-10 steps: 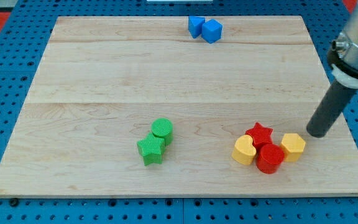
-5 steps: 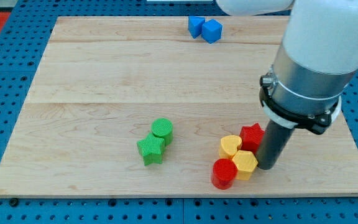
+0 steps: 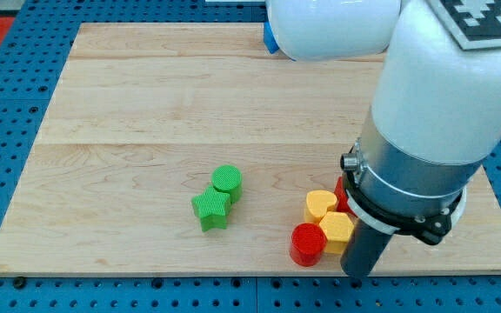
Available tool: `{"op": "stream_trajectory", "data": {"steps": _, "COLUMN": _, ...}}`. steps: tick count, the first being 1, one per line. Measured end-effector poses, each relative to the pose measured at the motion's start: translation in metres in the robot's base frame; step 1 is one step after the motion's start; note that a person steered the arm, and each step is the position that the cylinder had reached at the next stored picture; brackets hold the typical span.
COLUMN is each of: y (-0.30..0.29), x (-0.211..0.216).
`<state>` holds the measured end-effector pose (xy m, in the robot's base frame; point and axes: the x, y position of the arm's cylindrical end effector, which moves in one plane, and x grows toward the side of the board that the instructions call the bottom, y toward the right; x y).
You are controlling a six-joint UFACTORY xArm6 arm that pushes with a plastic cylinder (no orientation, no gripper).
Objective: Move the yellow blocks to the center
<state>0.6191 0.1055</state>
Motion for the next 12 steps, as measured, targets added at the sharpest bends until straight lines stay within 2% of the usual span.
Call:
{"op": "stream_trajectory", "data": {"steps": 6, "y": -0.001, "x": -0.011}}
{"op": "stream_trajectory", "data": {"steps": 7, "y": -0.009, "x": -0.030}}
{"op": "stream_trajectory", "data": {"steps": 9, "y": -0.067, "x": -0.071}}
{"op": "stream_trajectory", "data": {"steps": 12, "y": -0.074, "x": -0.158}}
